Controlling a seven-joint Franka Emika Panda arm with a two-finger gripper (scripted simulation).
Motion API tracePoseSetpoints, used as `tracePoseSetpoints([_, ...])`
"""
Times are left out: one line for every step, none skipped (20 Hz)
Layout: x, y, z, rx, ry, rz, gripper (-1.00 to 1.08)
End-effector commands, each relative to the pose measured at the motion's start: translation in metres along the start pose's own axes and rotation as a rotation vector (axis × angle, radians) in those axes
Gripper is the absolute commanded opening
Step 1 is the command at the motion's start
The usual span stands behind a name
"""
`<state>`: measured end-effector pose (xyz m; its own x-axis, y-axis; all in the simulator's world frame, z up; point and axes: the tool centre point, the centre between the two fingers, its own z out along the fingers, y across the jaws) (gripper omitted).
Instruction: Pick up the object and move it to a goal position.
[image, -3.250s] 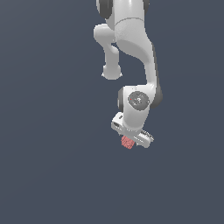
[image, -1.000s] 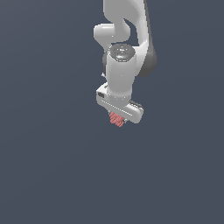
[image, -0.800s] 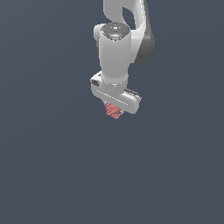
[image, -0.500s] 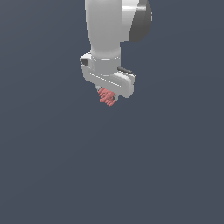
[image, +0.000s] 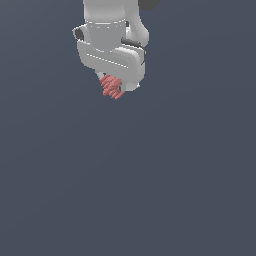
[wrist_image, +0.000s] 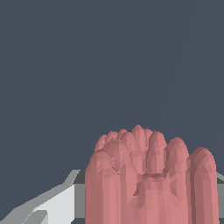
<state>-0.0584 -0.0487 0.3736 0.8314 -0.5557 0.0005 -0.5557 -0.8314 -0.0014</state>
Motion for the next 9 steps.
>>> tracePoseSetpoints([0.000, 0.006, -0.012, -0.001, -0.001, -0.001, -1.00])
tracePoseSetpoints([0.000, 0.007, -0.015, -0.001, -0.001, -0.001, -1.00])
tracePoseSetpoints([0.000, 0.009, -0.018, -0.001, -0.001, -0.001, -1.00])
tracePoseSetpoints([0.000, 0.010, -0.020, -0.001, -0.001, -0.001, -1.00])
tracePoseSetpoints([0.000, 0.010, -0.022, -0.001, -0.001, -0.002, -1.00])
tracePoseSetpoints([0.001, 0.010, -0.023, -0.001, -0.001, -0.002, -1.00])
tracePoseSetpoints([0.001, 0.010, -0.024, -0.001, -0.001, -0.002, -1.00])
tracePoseSetpoints([0.001, 0.010, -0.024, -0.001, -0.001, -0.002, -1.00])
tracePoseSetpoints([0.001, 0.010, -0.024, -0.001, -0.001, -0.002, -1.00])
